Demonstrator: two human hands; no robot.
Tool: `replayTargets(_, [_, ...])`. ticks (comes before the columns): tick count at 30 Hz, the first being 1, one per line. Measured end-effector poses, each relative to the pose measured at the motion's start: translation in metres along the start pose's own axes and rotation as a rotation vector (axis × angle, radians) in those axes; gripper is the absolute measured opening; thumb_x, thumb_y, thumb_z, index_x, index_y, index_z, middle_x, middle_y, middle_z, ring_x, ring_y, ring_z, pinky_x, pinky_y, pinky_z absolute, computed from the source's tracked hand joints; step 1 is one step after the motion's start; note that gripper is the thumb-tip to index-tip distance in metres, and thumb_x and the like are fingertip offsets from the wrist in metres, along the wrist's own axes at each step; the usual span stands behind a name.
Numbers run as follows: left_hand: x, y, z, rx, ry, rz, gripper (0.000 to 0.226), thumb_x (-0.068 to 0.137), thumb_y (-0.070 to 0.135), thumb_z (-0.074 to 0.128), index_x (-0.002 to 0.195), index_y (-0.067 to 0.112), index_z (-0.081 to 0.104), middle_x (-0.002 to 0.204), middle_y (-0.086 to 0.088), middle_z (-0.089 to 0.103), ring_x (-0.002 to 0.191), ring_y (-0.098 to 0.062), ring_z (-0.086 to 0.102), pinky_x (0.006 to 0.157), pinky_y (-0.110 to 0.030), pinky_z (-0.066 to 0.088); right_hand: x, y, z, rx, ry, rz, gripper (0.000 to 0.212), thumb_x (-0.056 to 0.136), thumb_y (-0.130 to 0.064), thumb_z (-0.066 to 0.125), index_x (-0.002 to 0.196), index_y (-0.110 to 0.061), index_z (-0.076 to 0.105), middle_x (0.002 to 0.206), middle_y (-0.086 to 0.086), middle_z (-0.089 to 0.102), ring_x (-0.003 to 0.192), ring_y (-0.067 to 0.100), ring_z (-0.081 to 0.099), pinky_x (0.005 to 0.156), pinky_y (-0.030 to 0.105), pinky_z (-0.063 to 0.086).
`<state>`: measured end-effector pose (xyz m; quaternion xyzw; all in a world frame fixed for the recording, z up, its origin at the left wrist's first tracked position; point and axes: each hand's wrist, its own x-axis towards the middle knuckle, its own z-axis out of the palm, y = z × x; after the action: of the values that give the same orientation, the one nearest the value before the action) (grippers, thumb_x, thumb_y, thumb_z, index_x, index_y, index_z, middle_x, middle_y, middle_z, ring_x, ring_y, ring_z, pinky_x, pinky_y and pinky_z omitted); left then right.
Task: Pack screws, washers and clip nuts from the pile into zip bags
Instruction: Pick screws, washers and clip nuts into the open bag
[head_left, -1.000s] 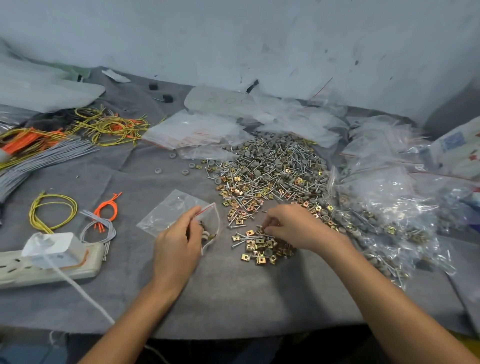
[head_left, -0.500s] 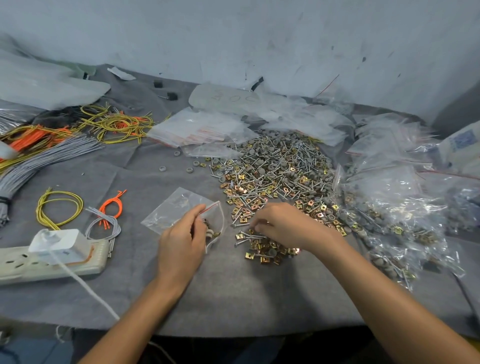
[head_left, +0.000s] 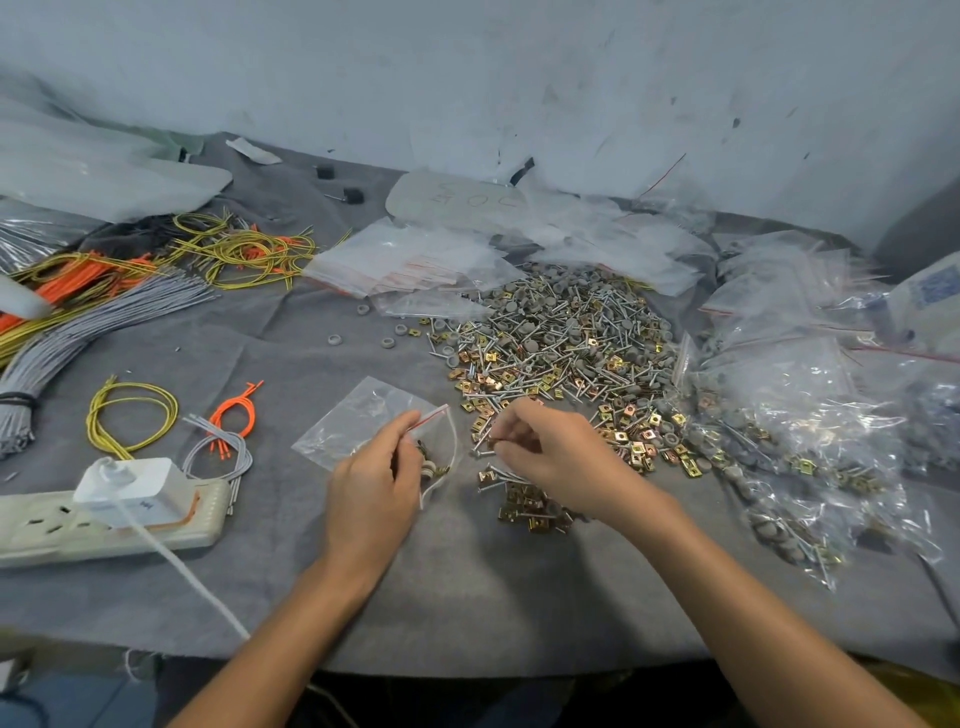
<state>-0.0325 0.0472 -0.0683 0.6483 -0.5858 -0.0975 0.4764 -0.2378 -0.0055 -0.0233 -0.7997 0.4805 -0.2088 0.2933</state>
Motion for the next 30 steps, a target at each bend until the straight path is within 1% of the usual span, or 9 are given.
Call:
replayTargets(5, [0.0, 0.0, 0.0, -0.007, -0.005, -0.013, 0.035, 0.095, 0.021, 0.049, 0.12, 0.013, 0.072, 0.105, -0.005, 0.077, 0.086, -0.034, 0.071, 0.077, -0.042, 0.055, 0.005, -0.025, 0.026, 0.115, 0.073, -0.052, 0.012, 0.091, -0.013, 0.07, 0.098, -0.023, 0.067, 0.08, -0.015, 0.063, 0.078, 0.002, 0.059, 0.075, 0.017, 0.05])
replayTargets(9, [0.0, -0.001, 0.001, -0.002, -0.004, -0.015, 0.028, 0.097, 0.01, 0.057, 0.121, 0.012, 0.071, 0.111, -0.006, 0.075, 0.094, -0.032, 0.072, 0.08, -0.042, 0.055, 0.02, -0.038, 0.041, -0.092, 0.036, -0.122, 0.016, 0.09, -0.016, 0.065, 0.106, -0.019, 0.069, 0.095, -0.007, 0.065, 0.092, 0.014, 0.061, 0.087, 0.037, 0.05])
replayTargets(14, [0.001, -0.001, 0.0, 0.0, -0.004, -0.014, 0.039, 0.093, 0.025, 0.047, 0.122, 0.014, 0.071, 0.111, -0.005, 0.076, 0.095, -0.031, 0.071, 0.079, -0.041, 0.054, 0.029, -0.043, 0.045, -0.323, 0.015, -0.153, 0.022, 0.094, -0.024, 0.063, 0.114, -0.024, 0.072, 0.104, 0.003, 0.056, 0.104, 0.024, 0.055, 0.083, 0.036, 0.045])
replayTargets(16, [0.001, -0.001, -0.001, -0.001, -0.002, -0.014, 0.038, 0.093, 0.024, 0.048, 0.121, 0.014, 0.072, 0.109, -0.004, 0.076, 0.093, -0.031, 0.071, 0.078, -0.039, 0.053, 0.028, -0.042, 0.035, -0.27, -0.035, -0.146, 0.025, 0.096, -0.026, 0.064, 0.119, -0.028, 0.072, 0.098, -0.002, 0.054, 0.092, 0.015, 0.056, 0.079, 0.029, 0.043])
replayTargets(18, [0.001, 0.0, 0.0, -0.003, 0.0, -0.02, 0.037, 0.094, 0.024, 0.048, 0.12, 0.014, 0.072, 0.108, -0.004, 0.076, 0.093, -0.03, 0.071, 0.079, -0.037, 0.051, 0.026, -0.038, 0.016, -0.134, 0.006, -0.106, 0.021, 0.096, -0.026, 0.066, 0.115, -0.032, 0.073, 0.086, -0.007, 0.052, 0.072, 0.0, 0.049, 0.066, 0.017, 0.035])
replayTargets(21, [0.001, -0.001, 0.0, -0.001, 0.002, -0.011, 0.036, 0.094, 0.022, 0.048, 0.119, 0.012, 0.072, 0.107, -0.004, 0.076, 0.093, -0.029, 0.07, 0.08, -0.034, 0.046, 0.021, -0.025, -0.011, -0.071, 0.09, -0.003, 0.006, 0.096, -0.03, 0.067, 0.096, -0.034, 0.072, 0.077, 0.0, 0.059, 0.059, 0.001, 0.046, 0.058, 0.023, 0.04])
replayTargets(25, [0.001, -0.003, 0.0, -0.013, -0.005, -0.019, 0.037, 0.095, 0.024, 0.046, 0.12, 0.015, 0.071, 0.11, -0.002, 0.075, 0.096, -0.025, 0.069, 0.082, -0.032, 0.045, 0.018, -0.018, -0.012, -0.298, -0.117, 0.057, 0.005, 0.093, -0.029, 0.068, 0.09, -0.032, 0.071, 0.077, -0.015, 0.065, 0.07, -0.002, 0.059, 0.064, 0.028, 0.05])
replayTargets(27, [0.001, -0.004, 0.001, -0.015, -0.001, -0.021, 0.037, 0.095, 0.024, 0.047, 0.12, 0.015, 0.072, 0.11, -0.002, 0.076, 0.095, -0.025, 0.07, 0.082, -0.032, 0.046, 0.019, -0.016, -0.004, -0.356, -0.173, 0.06, 0.004, 0.091, -0.031, 0.069, 0.092, -0.03, 0.072, 0.083, -0.015, 0.069, 0.078, 0.005, 0.064, 0.073, 0.034, 0.055])
replayTargets(30, [0.001, -0.003, 0.001, -0.012, 0.001, -0.015, 0.036, 0.095, 0.023, 0.048, 0.119, 0.014, 0.072, 0.107, -0.002, 0.076, 0.091, -0.026, 0.07, 0.08, -0.032, 0.046, 0.021, -0.014, 0.004, -0.382, -0.233, 0.04, 0.007, 0.09, -0.032, 0.07, 0.096, -0.032, 0.073, 0.09, -0.015, 0.068, 0.085, 0.01, 0.064, 0.074, 0.032, 0.053])
